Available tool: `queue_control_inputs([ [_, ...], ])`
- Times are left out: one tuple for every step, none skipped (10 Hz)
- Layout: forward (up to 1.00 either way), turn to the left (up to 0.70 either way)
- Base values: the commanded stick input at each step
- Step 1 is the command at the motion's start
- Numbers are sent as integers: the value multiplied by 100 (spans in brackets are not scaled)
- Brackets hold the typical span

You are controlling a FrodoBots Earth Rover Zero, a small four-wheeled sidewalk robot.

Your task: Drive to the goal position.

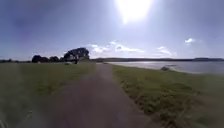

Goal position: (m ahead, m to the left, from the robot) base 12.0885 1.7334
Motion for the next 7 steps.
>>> queue_control_inputs([
  [70,5],
  [70,5],
  [70,5],
  [70,5],
  [70,5],
  [70,5],
  [70,5],
])
